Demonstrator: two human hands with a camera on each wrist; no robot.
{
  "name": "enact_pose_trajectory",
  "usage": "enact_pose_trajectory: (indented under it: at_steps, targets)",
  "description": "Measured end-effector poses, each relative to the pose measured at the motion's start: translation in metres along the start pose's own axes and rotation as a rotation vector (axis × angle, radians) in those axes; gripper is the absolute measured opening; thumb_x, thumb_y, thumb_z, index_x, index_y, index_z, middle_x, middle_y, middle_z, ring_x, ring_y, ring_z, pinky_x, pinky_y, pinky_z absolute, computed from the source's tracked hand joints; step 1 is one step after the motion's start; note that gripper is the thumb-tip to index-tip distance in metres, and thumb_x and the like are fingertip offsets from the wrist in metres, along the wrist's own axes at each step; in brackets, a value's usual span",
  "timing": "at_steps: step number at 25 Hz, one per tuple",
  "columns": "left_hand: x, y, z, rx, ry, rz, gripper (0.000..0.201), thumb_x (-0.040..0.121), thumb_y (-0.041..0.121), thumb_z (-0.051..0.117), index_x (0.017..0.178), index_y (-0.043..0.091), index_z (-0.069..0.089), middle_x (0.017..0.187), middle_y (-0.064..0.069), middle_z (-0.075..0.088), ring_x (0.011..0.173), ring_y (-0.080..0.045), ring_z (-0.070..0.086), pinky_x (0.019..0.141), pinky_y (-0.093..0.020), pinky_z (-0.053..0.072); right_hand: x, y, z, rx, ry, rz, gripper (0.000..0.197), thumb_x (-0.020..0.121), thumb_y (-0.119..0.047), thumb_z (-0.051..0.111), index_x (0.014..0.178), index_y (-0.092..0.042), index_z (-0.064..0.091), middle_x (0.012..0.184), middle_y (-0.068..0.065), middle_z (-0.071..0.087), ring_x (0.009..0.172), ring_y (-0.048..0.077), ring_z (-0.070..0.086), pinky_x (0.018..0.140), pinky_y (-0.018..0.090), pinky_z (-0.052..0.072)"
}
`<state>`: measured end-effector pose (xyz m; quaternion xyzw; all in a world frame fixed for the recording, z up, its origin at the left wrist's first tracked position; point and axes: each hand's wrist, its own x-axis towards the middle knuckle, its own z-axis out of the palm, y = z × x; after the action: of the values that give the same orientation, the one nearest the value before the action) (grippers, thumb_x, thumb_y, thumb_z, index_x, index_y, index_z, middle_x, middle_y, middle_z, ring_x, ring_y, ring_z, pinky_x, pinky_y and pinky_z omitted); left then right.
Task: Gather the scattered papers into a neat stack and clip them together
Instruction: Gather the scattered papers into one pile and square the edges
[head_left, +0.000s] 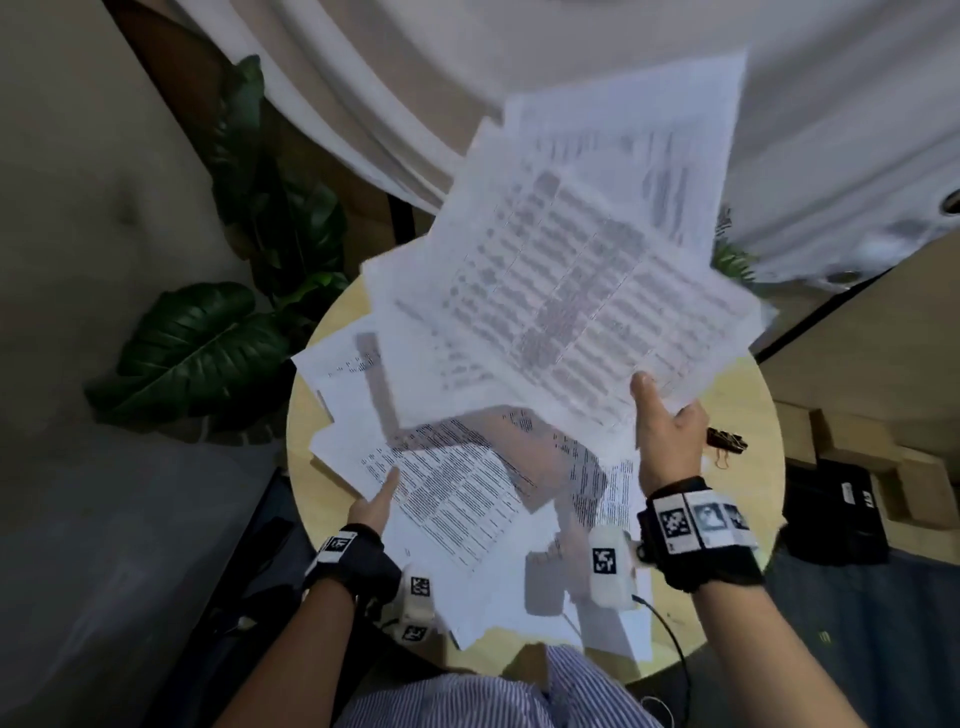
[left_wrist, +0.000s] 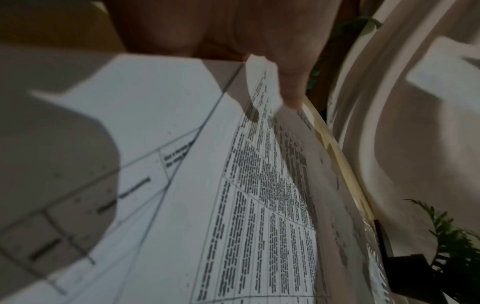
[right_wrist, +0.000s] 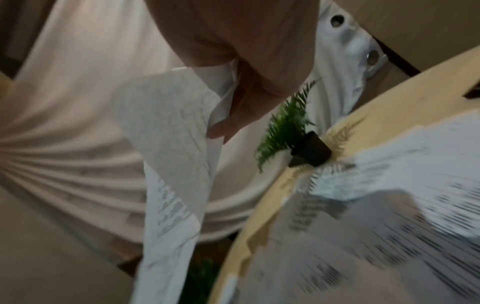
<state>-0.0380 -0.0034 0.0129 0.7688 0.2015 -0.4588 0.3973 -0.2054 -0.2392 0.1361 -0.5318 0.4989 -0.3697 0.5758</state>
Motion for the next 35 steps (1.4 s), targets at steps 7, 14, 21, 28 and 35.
enact_pose_trajectory:
  at_steps: [7,14,21,28,35]
  targets:
    - [0.043,-0.018,-0.018,-0.996,-0.220,-0.040,0.066,0.076,0.082,0.032,0.123,0.043,0.059,0.108,0.020,0.072,0.143,-0.037,0.026,0.113,-0.063,0.014,-0.035,0.133,0.004,-0.302,0.076,0.445,0.037,0.090,-0.024,0.060,0.120,-0.004,0.058,0.117,0.020,0.064,0.108,0.038,0.060,0.094,0.050,0.050]
    - [0.005,-0.013,0.010,-0.064,-0.065,0.133,0.079,0.078,0.061,0.055,0.128,0.001,0.045,0.113,-0.021,0.056,0.112,-0.042,0.054,0.097,-0.046,0.041,-0.060,0.155,0.013,-0.510,-0.261,0.703,0.016,0.083,-0.020,0.068,0.083,-0.005,0.062,0.072,0.011,0.064,0.068,0.025,0.058,0.066,0.031,0.047]
    - [0.021,0.003,-0.025,0.072,0.137,0.136,0.043,0.100,0.034,0.036,0.096,-0.007,0.050,0.097,-0.025,0.049,0.101,-0.033,0.045,0.084,-0.034,0.030,-0.005,0.111,-0.061,-0.770,-0.093,0.116,0.026,0.090,0.001,0.055,0.111,0.013,0.062,0.115,0.030,0.062,0.110,0.039,0.058,0.093,0.040,0.044]
    - [0.011,0.006,-0.025,0.104,0.151,0.264,0.049,0.093,0.034,0.053,0.057,0.011,0.029,0.058,-0.007,0.025,0.055,-0.023,0.030,0.066,-0.030,0.026,0.028,0.061,-0.061,-0.334,-0.254,0.207,0.030,0.090,-0.024,0.062,0.097,0.005,0.063,0.077,0.015,0.069,0.077,0.019,0.061,0.088,0.045,0.047]
    - [0.011,-0.005,-0.024,0.168,0.092,0.061,0.033,0.097,0.012,0.045,0.124,-0.005,0.055,0.130,-0.024,0.055,0.116,-0.018,0.059,0.092,-0.027,0.042,0.000,0.092,-0.036,-0.428,-0.551,0.393,0.035,0.091,-0.029,0.060,0.122,-0.014,0.055,0.107,0.002,0.065,0.099,0.021,0.059,0.096,0.037,0.041]
